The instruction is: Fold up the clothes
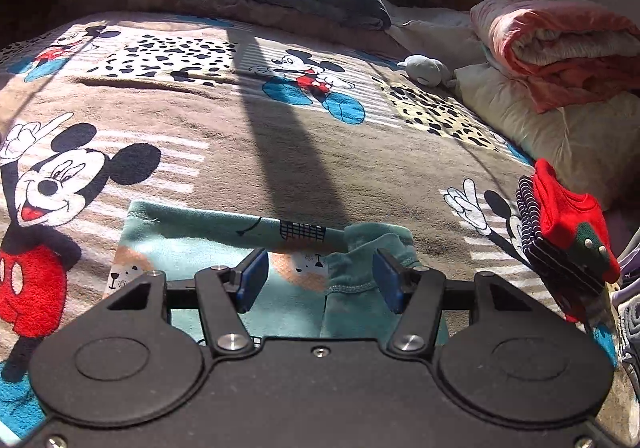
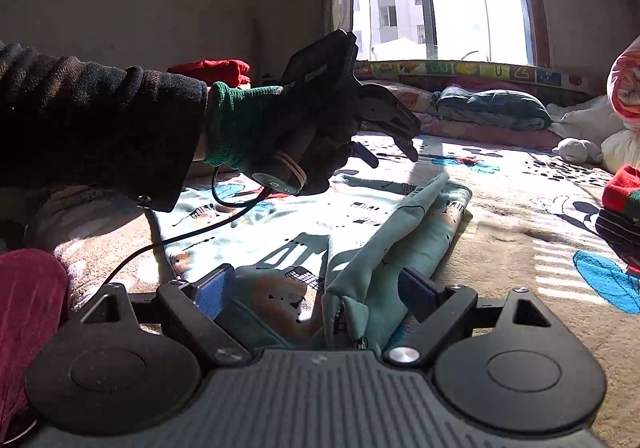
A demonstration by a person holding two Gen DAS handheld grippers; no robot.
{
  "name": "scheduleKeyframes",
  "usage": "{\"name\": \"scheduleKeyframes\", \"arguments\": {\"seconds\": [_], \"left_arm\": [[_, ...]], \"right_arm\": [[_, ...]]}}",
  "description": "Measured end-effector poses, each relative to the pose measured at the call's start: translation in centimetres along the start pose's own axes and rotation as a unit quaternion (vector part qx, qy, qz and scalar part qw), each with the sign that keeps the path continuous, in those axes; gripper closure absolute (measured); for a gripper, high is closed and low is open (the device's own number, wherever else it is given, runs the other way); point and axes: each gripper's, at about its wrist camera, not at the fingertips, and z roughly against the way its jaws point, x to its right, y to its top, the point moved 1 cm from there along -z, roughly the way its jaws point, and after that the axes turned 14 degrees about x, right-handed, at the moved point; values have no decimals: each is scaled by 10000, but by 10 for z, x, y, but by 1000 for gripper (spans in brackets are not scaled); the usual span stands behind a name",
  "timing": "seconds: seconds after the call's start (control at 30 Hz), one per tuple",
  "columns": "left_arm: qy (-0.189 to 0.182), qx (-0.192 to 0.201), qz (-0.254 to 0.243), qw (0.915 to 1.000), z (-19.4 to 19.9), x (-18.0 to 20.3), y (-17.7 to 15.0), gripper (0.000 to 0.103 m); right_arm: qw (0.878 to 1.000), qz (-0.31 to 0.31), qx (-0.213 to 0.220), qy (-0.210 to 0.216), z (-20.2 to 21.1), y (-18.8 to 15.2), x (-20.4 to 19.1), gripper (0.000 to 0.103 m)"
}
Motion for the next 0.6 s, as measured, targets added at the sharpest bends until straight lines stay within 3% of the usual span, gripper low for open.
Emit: {"name": "scheduleKeyframes", "arguments": {"seconds": [0.07,0.17,0.27,0.33,0.37,0.43,0.5,0.57,0.6], "left_arm": [[-167,-134,236,9995,-6,-11,-6,46],[-418,-336,589,9968,-15,-26,-14,46],[-667,-536,941,9919,-23,-42,-23,47],[-833,-669,1174,9873,-29,-53,-28,48],[-897,-718,1256,9854,-32,-57,-30,51],[-960,-755,1280,9842,-35,-58,-28,69],[-1038,-796,1228,9838,-38,-58,-28,77],[-1172,-772,1123,9837,-37,-55,-26,94],[-1247,-746,1063,9836,-35,-54,-25,95]], "right_arm": [[9988,448,147,136,-10,3,-14,15],[9980,579,-194,161,-33,-4,-20,15],[9959,387,-810,-136,-49,-18,-10,18],[9963,-79,-833,-213,-46,-20,3,18],[9960,-285,-816,-215,-44,-21,8,18],[9944,-497,-913,-201,-47,-26,12,18],[9937,-484,-995,-205,-48,-31,9,17],[9931,-520,-1029,-210,-49,-33,8,17],[9929,-556,-1021,-236,-48,-33,8,18]]}}
